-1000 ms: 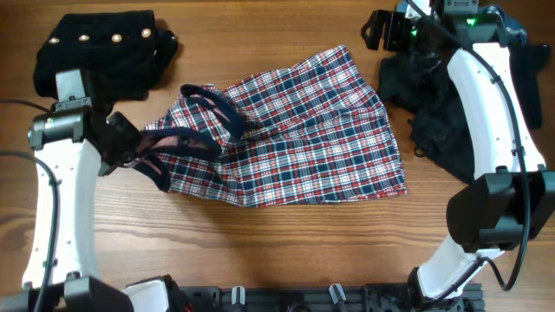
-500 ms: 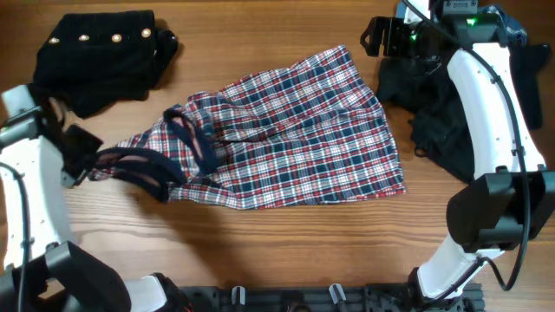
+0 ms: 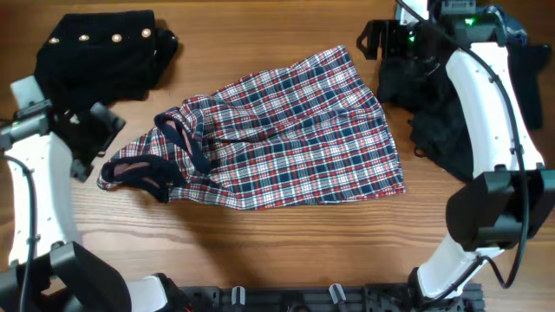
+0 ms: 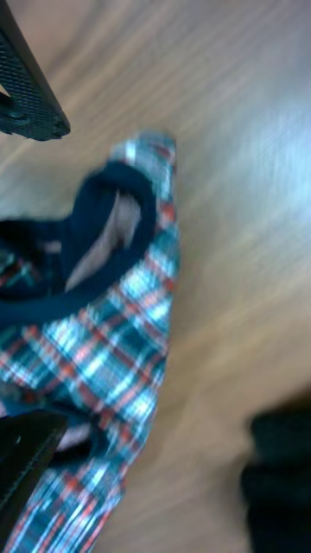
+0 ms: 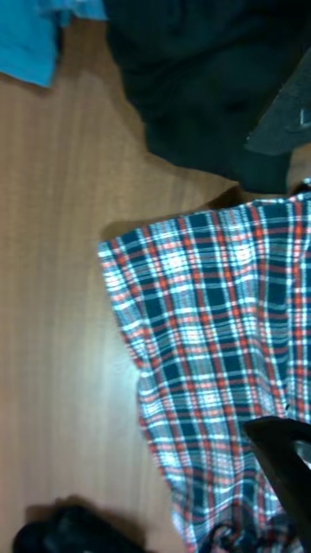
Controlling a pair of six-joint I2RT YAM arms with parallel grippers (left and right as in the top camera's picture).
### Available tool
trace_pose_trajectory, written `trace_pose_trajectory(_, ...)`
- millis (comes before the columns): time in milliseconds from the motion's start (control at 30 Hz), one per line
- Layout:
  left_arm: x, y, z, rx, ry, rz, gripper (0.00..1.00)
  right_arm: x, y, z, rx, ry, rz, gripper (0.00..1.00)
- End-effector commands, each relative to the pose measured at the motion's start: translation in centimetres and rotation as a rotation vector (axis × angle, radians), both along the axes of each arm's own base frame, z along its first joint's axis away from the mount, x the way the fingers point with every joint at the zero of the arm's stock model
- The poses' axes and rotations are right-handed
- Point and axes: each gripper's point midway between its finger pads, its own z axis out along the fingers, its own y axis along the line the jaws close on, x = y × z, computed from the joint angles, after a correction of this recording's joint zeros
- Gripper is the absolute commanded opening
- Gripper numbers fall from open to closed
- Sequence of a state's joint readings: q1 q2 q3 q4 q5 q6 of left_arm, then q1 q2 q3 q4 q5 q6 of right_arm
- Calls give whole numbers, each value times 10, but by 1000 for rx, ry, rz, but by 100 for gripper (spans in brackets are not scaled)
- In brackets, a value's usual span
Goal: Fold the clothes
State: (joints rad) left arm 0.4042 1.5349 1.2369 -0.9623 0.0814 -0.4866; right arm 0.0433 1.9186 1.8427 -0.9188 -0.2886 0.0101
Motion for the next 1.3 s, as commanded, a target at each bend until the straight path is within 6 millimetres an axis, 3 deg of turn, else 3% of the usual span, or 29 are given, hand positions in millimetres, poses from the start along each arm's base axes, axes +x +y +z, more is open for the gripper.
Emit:
trace_pose_trajectory(0, 24, -43, 5, -45, -59, -130, 100, -2, 3, -34, -11, 96, 26, 87)
trace_pose_trajectory(33, 28, -50, 6, -41, -70, -154, 99, -4, 3, -42, -12, 123, 26, 80)
trace_pose_trajectory(100, 37, -63, 8, -32, -94, -198, 99, -6, 3, -58, -13, 169, 26, 75)
trace_pose_trajectory(367, 56, -100, 14, -9, -154, -315, 100, -5, -4, -108, -47, 278, -19, 85)
trace_pose_trajectory(467, 56, -102, 14, 10, -149, -323, 100, -6, -17, -127, -94, 321, -65, 86)
trace_pose_trajectory(733, 58, -101, 15, 26, -157, -321, 100, 3, -49, -153, -126, 347, -156, 97)
trace_pose_trajectory(1000, 60, -101, 16, 28, -166, -322, 100, 22, -95, -159, -144, 287, -268, 100)
trace_pose_trajectory(1267, 60, -101, 16, 28, -166, -322, 99, 54, -108, -146, -146, 138, -277, 100)
